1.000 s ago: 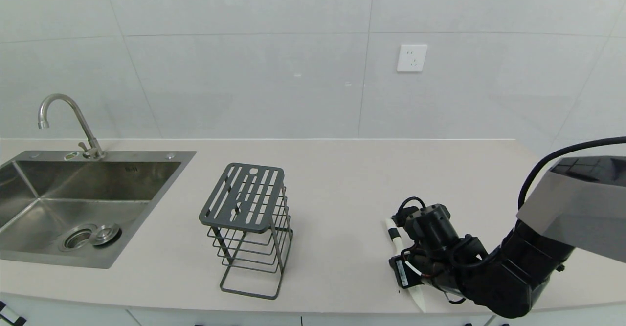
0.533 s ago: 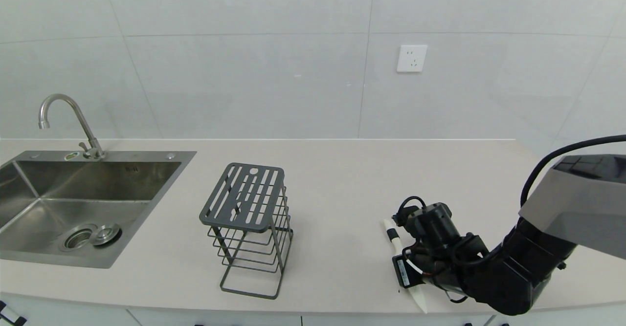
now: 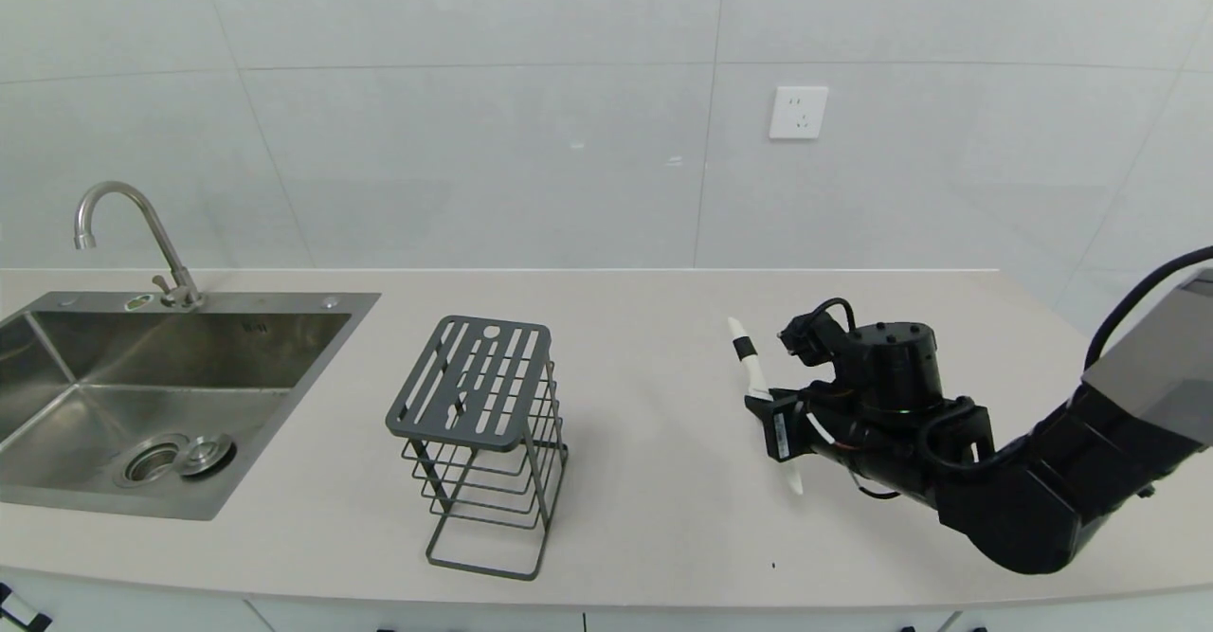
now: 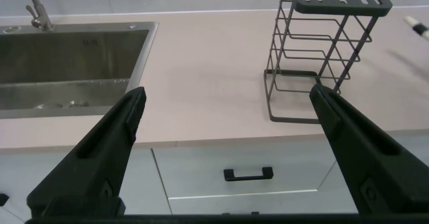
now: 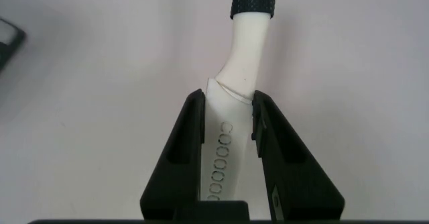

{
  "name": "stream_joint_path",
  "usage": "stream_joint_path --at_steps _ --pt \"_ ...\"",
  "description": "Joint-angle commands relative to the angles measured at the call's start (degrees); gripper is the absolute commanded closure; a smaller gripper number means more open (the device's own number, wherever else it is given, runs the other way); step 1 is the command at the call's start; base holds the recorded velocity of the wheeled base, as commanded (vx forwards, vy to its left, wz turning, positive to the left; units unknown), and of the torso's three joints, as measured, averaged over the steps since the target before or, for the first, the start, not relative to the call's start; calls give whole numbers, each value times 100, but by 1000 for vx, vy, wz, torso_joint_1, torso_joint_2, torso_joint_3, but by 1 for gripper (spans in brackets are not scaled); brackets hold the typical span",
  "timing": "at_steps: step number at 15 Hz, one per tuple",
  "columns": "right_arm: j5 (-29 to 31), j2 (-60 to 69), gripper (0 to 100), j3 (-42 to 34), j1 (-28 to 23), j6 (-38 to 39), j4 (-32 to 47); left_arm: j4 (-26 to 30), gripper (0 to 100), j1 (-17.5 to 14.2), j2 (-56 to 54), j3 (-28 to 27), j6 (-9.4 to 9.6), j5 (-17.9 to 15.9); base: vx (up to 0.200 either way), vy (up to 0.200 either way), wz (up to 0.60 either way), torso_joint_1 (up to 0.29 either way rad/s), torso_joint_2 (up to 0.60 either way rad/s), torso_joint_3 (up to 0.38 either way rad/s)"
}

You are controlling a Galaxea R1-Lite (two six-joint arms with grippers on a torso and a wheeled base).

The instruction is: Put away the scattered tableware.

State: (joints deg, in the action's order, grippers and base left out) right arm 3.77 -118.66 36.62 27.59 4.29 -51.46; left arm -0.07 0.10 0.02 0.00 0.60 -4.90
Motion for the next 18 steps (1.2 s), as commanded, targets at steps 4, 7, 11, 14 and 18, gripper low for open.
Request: stream_joint_path --at_steps 4,7,11,14,18 --pt "-315 520 100 -226 -34 -192 -145 7 0 -1 -2 0 -42 -11 0 0 0 0 0 0" --pt "-851 836 100 -287 -60 -517 -471 7 0 -1 -2 0 -16 -20 0 0 0 0 0 0" --pt "-1124 1161 100 -436 -25 -675 -796 7 0 -1 -2 0 -16 -2 0 0 0 0 0 0" --pt "-1844 1100 100 -586 -69 -1176 -1174 7 0 -1 -2 0 -25 -2 0 0 0 0 0 0" --pt "-2688 924 100 -269 -219 -1704 -1191 7 0 -1 -2 0 -25 -2 0 0 0 0 0 0"
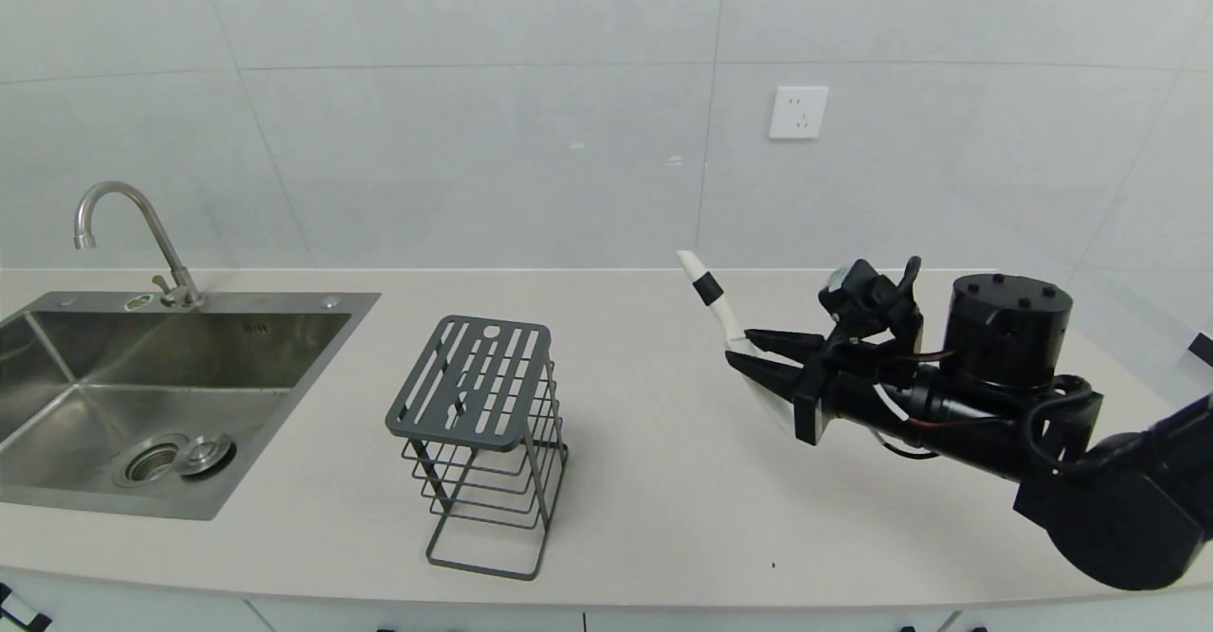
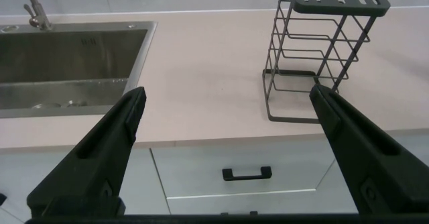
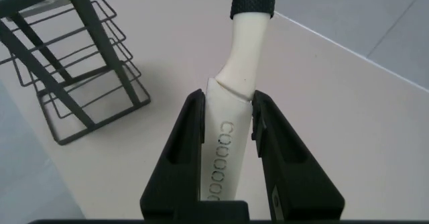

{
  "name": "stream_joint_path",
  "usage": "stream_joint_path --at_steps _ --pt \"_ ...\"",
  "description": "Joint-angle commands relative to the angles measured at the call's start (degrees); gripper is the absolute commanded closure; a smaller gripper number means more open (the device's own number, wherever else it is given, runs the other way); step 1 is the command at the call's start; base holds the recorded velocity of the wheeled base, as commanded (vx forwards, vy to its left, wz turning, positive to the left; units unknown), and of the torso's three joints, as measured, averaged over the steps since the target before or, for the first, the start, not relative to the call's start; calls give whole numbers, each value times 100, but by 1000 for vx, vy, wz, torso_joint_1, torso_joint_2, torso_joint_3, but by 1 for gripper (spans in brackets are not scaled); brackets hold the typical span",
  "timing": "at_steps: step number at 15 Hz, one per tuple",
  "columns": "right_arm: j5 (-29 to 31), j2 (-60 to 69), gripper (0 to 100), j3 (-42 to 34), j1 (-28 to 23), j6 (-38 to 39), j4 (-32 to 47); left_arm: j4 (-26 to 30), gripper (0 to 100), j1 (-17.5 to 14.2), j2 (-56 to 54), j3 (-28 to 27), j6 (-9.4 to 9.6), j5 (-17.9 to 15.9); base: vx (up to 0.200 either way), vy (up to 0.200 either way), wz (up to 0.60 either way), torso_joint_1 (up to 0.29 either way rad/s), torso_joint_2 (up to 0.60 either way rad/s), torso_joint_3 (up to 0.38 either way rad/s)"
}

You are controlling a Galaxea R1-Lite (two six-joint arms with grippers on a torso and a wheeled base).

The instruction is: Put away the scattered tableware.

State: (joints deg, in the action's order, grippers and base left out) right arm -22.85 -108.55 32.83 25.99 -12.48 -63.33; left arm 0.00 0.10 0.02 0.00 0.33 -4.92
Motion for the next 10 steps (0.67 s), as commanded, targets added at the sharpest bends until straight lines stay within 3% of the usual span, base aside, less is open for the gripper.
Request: stream_joint_path --at_steps 1,10 --pt "-449 -79 100 118 -121 -325 5 0 0 -1 -2 0 2 0 0 0 0 0 0 0" --pt "-651 193 100 408 134 -492 -4 0 0 -1 -2 0 2 0 0 0 0 0 0 0"
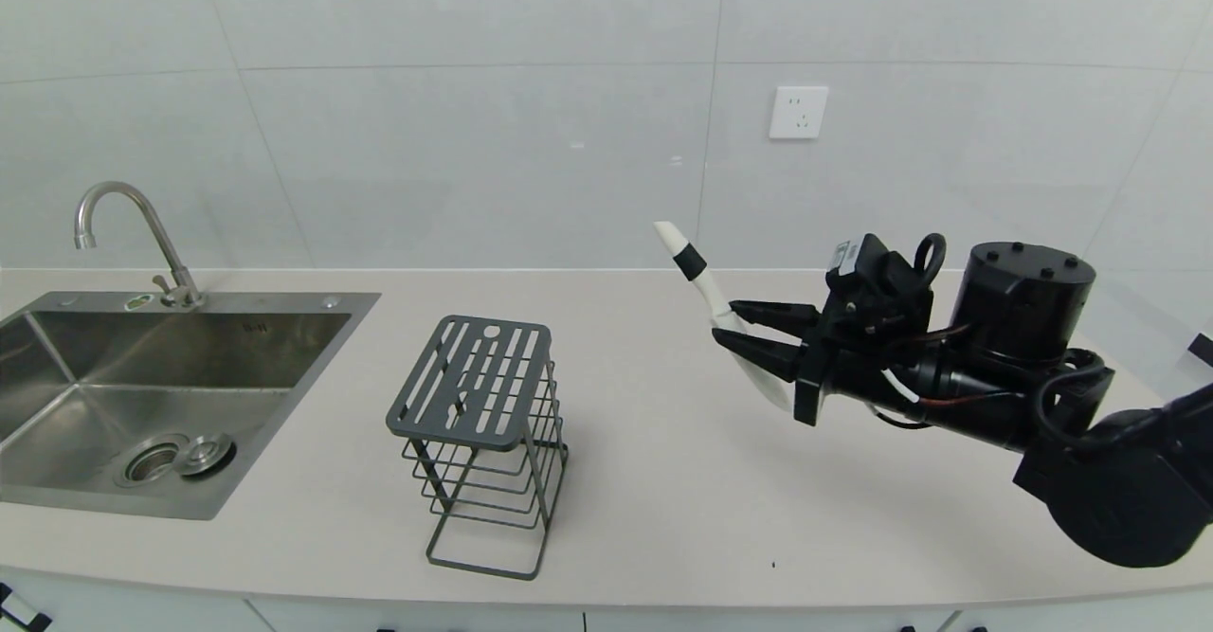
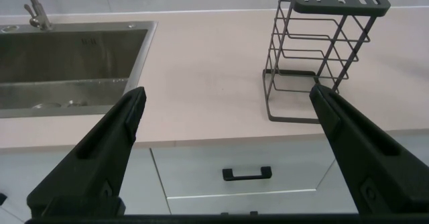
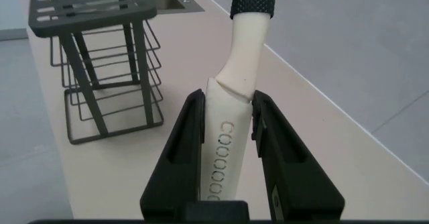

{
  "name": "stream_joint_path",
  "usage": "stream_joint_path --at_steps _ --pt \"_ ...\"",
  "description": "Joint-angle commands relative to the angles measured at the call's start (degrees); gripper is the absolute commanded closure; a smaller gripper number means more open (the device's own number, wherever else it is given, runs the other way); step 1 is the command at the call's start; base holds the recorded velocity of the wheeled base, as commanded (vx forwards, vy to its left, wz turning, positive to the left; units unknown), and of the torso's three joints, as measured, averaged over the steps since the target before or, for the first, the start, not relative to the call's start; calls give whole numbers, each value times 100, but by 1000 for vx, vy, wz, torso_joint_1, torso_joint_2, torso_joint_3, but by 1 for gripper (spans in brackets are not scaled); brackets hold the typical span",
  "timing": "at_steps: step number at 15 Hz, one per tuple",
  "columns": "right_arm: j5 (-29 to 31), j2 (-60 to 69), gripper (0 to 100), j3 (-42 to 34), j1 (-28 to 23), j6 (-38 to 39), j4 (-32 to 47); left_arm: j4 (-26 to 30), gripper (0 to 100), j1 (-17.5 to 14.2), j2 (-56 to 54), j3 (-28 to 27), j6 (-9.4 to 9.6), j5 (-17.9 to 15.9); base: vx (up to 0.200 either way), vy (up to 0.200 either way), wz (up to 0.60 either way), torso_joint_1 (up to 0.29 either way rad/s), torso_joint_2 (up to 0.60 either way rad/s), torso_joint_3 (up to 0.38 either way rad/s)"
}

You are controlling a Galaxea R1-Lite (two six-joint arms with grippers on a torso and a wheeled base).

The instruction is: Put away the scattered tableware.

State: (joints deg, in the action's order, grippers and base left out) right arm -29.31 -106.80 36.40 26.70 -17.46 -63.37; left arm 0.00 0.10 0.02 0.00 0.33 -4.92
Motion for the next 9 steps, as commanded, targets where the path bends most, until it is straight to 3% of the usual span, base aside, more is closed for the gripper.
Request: stream_joint_path --at_steps 1,5,9 --pt "-5 19 100 51 81 5 0 0 0 -1 -2 0 2 0 0 0 0 0 0 0" --pt "-5 -78 100 245 248 23 0 0 0 -1 -2 0 2 0 0 0 0 0 0 0" --pt "-5 -51 100 -89 195 -3 -9 0 0 -1 -2 0 2 0 0 0 0 0 0 0"
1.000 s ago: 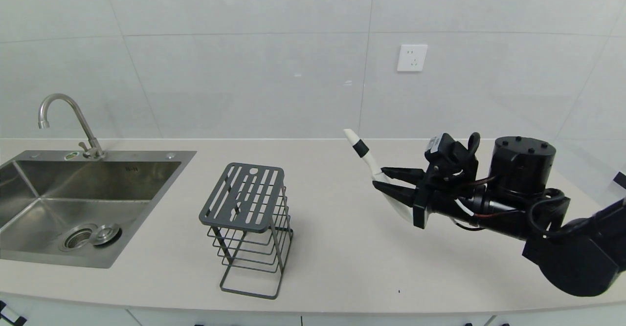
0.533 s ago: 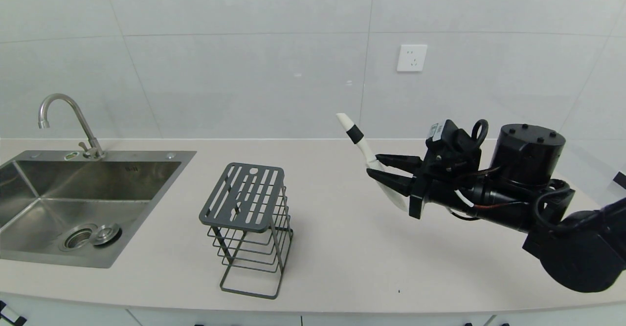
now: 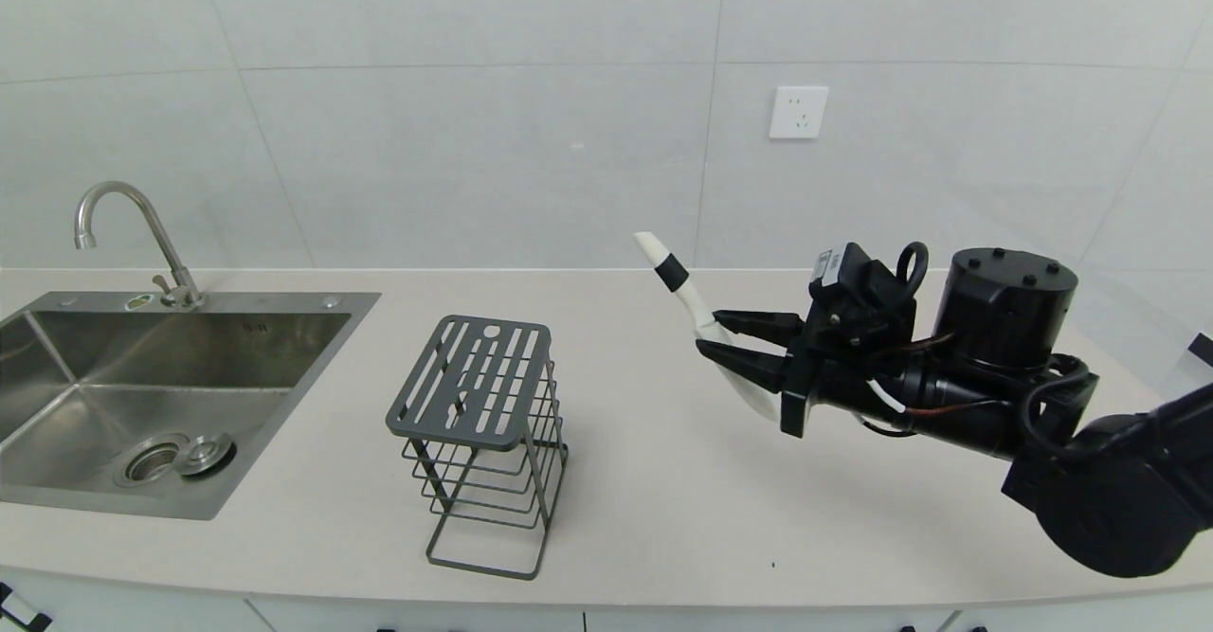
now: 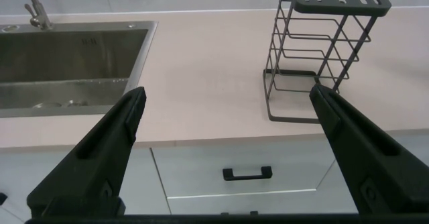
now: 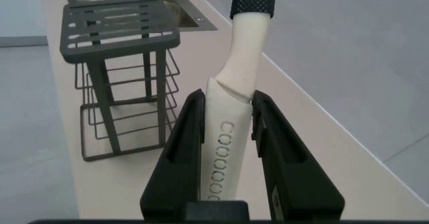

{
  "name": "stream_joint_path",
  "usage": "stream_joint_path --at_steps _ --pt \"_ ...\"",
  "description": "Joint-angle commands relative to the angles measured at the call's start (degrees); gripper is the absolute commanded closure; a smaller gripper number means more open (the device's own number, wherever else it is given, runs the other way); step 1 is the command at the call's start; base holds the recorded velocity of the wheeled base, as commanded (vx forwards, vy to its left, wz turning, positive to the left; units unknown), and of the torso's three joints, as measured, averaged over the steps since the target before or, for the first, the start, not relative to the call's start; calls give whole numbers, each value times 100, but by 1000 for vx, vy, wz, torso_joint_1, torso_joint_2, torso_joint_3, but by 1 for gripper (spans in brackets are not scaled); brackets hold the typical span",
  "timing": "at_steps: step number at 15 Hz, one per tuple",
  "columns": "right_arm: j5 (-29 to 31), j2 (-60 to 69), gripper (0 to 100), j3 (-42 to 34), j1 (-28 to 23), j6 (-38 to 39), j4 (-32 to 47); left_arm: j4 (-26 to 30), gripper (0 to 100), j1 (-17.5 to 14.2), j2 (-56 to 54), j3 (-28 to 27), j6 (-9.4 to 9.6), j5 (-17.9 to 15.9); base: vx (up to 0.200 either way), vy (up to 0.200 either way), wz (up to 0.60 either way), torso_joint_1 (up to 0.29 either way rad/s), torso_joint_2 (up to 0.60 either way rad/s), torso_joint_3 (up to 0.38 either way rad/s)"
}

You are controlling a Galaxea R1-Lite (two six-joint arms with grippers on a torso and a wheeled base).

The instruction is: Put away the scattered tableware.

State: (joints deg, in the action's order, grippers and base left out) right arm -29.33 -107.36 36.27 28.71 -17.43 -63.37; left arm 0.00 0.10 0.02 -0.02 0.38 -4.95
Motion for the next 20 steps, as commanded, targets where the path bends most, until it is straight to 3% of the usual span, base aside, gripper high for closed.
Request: stream_joint_path --at_steps 1,7,8,9,10,11,16,18,20 --pt "-2 14 100 -76 12 -6 -9 0 0 -1 -2 2 -3 -6 0 0 0 0 0 0" --pt "-2 14 100 -173 30 -15 -18 0 0 -1 -2 2 41 -6 0 0 0 0 0 0" --pt "-20 40 100 -357 30 -6 -194 -62 0 -1 -2 2 279 -173 0 0 0 0 0 0" --pt "-29 58 100 -507 30 -6 -238 -729 0 -10 -2 -147 226 -235 0 0 0 0 0 0" --pt "-38 163 100 -612 30 -6 -238 -1591 0 -27 112 -789 217 -296 0 0 0 0 0 0" --pt "-108 207 100 -603 30 -6 -246 -1679 0 43 578 -1325 243 -384 0 0 0 0 0 0" --pt "-284 330 100 -753 161 -94 -255 -1424 0 711 1360 -1791 208 -973 0 0 0 0 0 0" --pt "-363 348 100 -823 302 -85 -413 -1441 0 1150 2309 -2045 200 -1491 0 0 0 0 0 0" --pt "-451 383 100 -805 425 -76 -448 -1468 0 1388 2986 -2177 200 -1878 0 0 0 0 0 0"
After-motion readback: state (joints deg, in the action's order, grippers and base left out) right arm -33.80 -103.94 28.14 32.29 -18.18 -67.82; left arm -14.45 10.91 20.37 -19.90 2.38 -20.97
